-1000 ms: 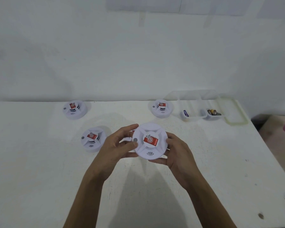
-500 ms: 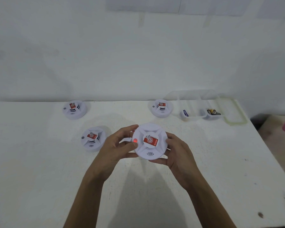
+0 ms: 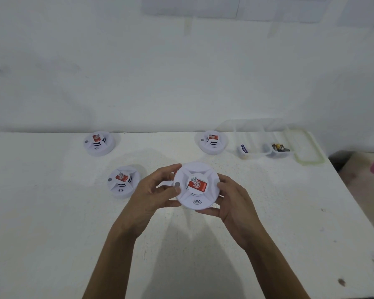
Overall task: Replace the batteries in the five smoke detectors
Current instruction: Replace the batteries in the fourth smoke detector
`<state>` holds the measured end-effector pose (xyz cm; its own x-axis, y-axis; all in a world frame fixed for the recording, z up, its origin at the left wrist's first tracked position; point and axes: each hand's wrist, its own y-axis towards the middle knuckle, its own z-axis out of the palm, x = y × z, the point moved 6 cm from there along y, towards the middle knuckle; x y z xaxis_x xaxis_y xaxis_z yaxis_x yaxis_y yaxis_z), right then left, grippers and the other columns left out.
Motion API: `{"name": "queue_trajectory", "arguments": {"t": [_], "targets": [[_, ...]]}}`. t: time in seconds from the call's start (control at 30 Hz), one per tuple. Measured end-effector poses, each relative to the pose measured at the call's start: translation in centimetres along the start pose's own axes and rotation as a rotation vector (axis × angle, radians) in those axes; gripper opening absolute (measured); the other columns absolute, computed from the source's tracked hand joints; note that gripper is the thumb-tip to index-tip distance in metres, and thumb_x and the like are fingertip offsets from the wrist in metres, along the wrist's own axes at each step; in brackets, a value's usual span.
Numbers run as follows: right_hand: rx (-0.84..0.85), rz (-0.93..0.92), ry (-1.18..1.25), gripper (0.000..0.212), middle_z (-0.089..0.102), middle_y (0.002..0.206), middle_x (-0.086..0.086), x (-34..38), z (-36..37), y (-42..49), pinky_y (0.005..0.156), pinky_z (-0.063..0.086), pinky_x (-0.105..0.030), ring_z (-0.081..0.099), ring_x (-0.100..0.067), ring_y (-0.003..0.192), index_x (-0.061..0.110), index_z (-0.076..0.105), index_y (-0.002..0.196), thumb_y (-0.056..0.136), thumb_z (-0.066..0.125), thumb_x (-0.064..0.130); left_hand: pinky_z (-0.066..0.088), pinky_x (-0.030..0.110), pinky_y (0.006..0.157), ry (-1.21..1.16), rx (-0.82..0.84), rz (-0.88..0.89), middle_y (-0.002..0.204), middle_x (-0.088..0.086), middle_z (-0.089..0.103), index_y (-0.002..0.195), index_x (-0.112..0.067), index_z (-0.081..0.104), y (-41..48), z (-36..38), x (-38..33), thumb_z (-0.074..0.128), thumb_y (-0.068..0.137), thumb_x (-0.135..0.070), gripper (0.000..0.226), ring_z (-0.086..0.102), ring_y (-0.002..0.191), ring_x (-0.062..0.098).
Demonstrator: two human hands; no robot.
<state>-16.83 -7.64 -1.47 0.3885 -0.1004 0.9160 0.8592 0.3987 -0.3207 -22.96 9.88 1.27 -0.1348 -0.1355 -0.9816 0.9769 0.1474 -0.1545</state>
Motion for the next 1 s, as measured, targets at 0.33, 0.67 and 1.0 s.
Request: {"name": "queue_trajectory", "arguments": {"t": [0.33,0.67,1.0], "targets": [[-0.017,-0.042,-0.085,0.028,0.069,0.113,-0.009,0.6,0.0,0.0,0.080,0.058,-0.048,0.069,-0.028,0.098,0.011,0.060,0.121,0.101,0.041,0.014,0.058,0.036,0.078,0.031,-0.011,0.000,0.116,0.004,0.064,0.125,-0.026,0.058,0.3,-0.1,0.0,0.066,0.083,-0.021,0.043,0.067,0.101,0.022],[-0.014,-0.053,-0.095,0.028,0.069,0.112,-0.009,1.0,0.2,0.0,0.082,0.057,-0.048,0.069,-0.027,0.098,0.009,0.059,0.121,0.100,0.042,0.014,0.057,0.032,0.074,0.027,-0.042,-0.002,0.115,0.005,0.063,0.123,-0.026,0.059,0.4,-0.3,-0.1,0.066,0.081,-0.023,0.043,0.067,0.099,0.021],[-0.003,-0.058,-0.078,0.025,0.071,0.107,-0.005,1.3,0.7,0.3,0.076,0.059,-0.043,0.070,-0.025,0.095,0.014,0.063,0.115,0.099,0.043,0.013,0.058,0.036,0.078,0.023,-0.061,0.005,0.114,0.002,0.065,0.124,-0.026,0.059,0.5,-1.0,0.1,0.068,0.084,-0.021,0.041,0.067,0.101,0.022]]}}
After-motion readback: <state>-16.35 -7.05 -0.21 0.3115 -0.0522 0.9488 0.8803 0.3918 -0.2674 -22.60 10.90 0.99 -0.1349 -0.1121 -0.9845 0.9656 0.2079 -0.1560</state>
